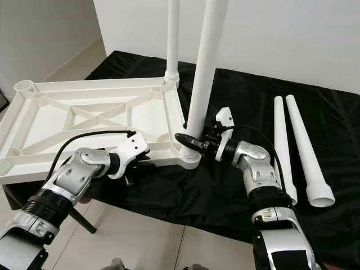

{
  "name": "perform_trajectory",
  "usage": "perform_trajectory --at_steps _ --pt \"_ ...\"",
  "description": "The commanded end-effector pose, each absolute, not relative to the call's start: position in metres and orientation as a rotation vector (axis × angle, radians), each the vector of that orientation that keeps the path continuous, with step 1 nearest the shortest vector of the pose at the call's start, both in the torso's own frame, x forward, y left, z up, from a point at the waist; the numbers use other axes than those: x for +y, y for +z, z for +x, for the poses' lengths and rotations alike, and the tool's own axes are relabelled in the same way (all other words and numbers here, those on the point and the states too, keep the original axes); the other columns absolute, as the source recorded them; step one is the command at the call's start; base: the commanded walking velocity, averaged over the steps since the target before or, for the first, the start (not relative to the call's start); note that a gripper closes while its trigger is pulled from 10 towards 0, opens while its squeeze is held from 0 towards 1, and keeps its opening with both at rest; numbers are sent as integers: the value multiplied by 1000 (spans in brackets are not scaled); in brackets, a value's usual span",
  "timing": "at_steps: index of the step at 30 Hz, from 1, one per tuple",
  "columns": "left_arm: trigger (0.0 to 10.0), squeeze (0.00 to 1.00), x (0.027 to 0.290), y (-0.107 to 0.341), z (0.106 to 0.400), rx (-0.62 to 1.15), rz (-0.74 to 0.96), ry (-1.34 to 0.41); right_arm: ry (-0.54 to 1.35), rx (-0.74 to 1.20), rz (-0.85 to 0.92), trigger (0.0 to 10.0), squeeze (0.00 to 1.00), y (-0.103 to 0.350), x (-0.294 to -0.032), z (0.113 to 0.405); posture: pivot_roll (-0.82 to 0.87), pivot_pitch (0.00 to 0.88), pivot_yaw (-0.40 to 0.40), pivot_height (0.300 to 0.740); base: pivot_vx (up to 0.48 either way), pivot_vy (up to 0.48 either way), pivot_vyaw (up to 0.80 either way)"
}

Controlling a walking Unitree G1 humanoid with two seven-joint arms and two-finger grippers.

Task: Building children table

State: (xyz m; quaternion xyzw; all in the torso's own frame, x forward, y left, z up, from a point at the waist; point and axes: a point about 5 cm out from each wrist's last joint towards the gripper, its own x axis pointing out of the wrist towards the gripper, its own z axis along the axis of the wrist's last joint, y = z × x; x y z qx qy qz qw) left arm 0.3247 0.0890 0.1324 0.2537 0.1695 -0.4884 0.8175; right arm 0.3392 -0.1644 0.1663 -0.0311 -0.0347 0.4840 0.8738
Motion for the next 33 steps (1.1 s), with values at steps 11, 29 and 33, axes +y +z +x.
perform_trajectory --at_steps 11,29,33 --pt "10000 0 87 131 323 366 557 -1045 924 -155 28 0 0 166 -153 323 -48 0 -8 740 0 0 0" --pt "10000 0 86 130 323 367 548 -1040 610 -199 67 0 0 172 -140 309 -54 0 -15 740 0 0 0" --pt "10000 0 87 130 323 368 547 -1038 563 -201 50 0 0 171 -130 304 -54 4 -15 740 0 0 0"
